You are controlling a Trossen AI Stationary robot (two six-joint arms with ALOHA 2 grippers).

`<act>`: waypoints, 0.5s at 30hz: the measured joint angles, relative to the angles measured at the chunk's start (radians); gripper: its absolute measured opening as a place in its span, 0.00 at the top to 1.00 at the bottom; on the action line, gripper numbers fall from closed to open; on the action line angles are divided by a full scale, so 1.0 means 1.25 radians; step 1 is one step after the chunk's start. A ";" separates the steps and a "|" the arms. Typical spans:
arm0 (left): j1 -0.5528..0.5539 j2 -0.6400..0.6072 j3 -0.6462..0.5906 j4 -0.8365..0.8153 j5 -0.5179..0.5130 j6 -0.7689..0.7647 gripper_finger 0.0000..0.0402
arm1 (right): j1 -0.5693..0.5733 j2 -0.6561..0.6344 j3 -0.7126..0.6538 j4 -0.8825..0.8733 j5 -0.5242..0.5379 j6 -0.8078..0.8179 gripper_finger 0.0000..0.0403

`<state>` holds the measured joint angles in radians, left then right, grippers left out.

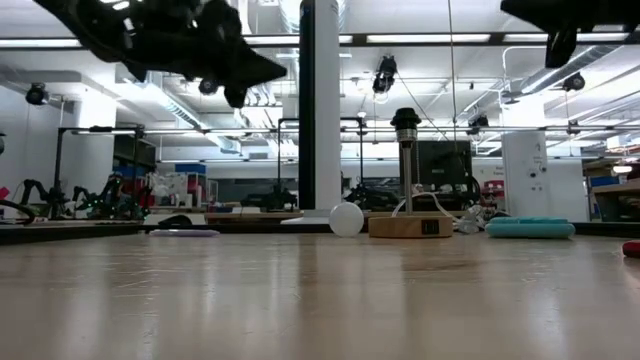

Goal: Screw lightbulb
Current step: Insert the lightbulb into the lamp

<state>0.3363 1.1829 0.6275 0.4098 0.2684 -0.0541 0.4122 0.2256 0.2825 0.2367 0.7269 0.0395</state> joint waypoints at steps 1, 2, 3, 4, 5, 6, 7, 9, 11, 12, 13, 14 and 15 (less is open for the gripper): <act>0.000 0.011 0.011 -0.021 -0.025 0.017 1.00 | 0.000 0.002 0.008 0.000 0.003 -0.014 1.00; 0.000 0.022 0.022 -0.045 -0.054 0.037 1.00 | 0.000 0.005 0.016 0.000 0.004 -0.033 1.00; 0.000 0.032 0.033 -0.073 -0.091 0.061 1.00 | 0.000 0.009 0.023 0.000 0.005 -0.049 1.00; 0.000 0.042 0.047 -0.106 -0.131 0.080 1.00 | 0.000 0.013 0.031 -0.001 0.005 -0.057 1.00; 0.001 0.055 0.060 -0.139 -0.171 0.096 1.00 | 0.000 0.015 0.039 -0.001 0.005 -0.058 1.00; 0.001 0.067 0.074 -0.165 -0.213 0.109 1.00 | 0.000 0.017 0.047 -0.001 0.005 -0.059 1.00; 0.001 0.083 0.090 -0.187 -0.260 0.113 1.00 | 0.000 0.018 0.055 0.000 0.005 -0.060 1.00; 0.006 0.119 0.129 -0.213 -0.333 0.097 1.00 | 0.000 0.026 0.068 0.001 0.025 -0.046 1.00; 0.016 0.162 0.178 -0.245 -0.348 0.046 1.00 | 0.000 0.037 0.077 -0.002 0.065 -0.031 1.00; 0.020 0.186 0.204 -0.264 -0.349 0.022 1.00 | 0.000 0.042 0.082 -0.001 0.087 -0.029 1.00; 0.023 0.212 0.229 -0.279 -0.349 0.001 1.00 | 0.000 0.046 0.086 0.000 0.108 -0.030 1.00; 0.023 0.240 0.254 -0.296 -0.351 -0.012 1.00 | 0.000 0.050 0.087 0.000 0.132 -0.032 1.00; 0.023 0.267 0.279 -0.310 -0.351 -0.020 1.00 | 0.000 0.055 0.088 0.000 0.158 -0.033 1.00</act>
<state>0.3655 1.5164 0.9765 0.0229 -0.1703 -0.0795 0.4122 0.2940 0.3923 0.2369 0.9243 -0.0021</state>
